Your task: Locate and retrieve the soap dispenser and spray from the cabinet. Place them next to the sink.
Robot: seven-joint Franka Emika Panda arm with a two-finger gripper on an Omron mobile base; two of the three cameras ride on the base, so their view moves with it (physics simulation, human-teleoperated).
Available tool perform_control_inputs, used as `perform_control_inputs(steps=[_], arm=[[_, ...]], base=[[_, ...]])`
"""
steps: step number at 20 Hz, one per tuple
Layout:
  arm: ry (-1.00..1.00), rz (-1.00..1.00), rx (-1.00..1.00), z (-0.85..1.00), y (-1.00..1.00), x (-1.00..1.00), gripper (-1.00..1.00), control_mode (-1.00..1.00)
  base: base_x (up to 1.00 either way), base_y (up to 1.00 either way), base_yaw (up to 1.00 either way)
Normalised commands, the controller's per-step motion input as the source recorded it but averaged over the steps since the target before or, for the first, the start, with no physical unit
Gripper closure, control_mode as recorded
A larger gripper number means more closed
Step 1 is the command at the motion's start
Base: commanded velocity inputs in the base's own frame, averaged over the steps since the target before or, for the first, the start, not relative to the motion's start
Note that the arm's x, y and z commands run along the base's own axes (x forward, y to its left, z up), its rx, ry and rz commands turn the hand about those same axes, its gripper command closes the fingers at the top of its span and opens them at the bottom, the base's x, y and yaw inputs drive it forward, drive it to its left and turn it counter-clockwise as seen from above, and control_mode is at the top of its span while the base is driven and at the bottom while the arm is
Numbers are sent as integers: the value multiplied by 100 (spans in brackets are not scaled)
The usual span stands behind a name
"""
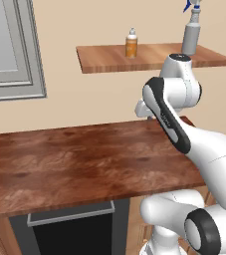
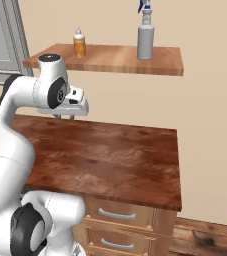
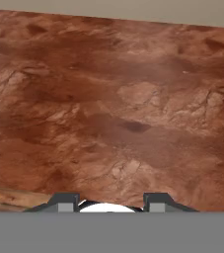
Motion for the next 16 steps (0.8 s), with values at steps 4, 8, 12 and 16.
perform_control_inputs(steps=[4,8,12,16], arm=[[0,0,0,0,-8,-3,-100,-100],[-1,0,2,0,-15,-4,-100,-100],[-8,0,1,31,-22,-24,-100,-100],[-14,0,-3,81,-29,-20,-100,-100]], base=[[0,0,0],[0,0,0],[0,0,0],[0,0,0]])
